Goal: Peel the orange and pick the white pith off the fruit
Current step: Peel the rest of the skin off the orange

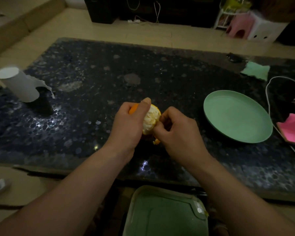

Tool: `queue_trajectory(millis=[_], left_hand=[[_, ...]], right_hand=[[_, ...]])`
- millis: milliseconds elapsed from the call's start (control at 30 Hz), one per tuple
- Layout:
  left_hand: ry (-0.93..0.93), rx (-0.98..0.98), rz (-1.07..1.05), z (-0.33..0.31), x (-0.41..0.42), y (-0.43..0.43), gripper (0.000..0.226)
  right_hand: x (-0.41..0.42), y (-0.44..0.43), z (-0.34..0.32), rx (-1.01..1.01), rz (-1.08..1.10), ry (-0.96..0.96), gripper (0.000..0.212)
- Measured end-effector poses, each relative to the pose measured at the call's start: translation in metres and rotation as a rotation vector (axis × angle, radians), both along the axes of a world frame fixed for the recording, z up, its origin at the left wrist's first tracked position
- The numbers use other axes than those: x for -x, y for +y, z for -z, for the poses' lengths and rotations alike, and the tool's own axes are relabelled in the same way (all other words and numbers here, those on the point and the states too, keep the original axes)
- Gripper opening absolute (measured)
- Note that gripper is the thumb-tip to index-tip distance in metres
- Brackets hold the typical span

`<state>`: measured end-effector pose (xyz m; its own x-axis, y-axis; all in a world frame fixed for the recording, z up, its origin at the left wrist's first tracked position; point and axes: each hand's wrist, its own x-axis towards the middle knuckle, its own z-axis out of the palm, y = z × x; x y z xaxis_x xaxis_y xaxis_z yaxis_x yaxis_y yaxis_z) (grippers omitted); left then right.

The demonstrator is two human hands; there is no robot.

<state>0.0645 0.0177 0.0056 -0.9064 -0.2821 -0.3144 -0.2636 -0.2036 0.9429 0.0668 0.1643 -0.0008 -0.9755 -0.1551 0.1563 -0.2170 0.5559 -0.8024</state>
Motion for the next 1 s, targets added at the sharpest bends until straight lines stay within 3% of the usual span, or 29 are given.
queue_trajectory(millis=[167,433,667,867,1000], left_hand=[[0.012,-0.002,-0.034,0.003,0.000,0.006,0.042],[-0.056,-0.191,-0.022,0.001,0.001,0.006,0.049],[-0.051,-0.232,-0.017,-0.002,0.003,0.001,0.048],[0.003,-0.163,-0.037,-0.008,0.002,-0.003,0.045],[0.096,0.052,-0.048,-0.008,-0.004,0.003,0.040]], right_hand=[[-0.003,-0.003,0.002,0.091,0.081,0.010,0.017],[-0.006,-0.006,0.007,0.308,0.100,-0.031,0.013],[-0.002,-0.005,0.008,0.510,0.008,-0.175,0.012],[0.001,-0.002,0.004,0.440,-0.040,-0.179,0.014],[0.003,-0.006,0.005,0.316,0.048,-0.204,0.013]])
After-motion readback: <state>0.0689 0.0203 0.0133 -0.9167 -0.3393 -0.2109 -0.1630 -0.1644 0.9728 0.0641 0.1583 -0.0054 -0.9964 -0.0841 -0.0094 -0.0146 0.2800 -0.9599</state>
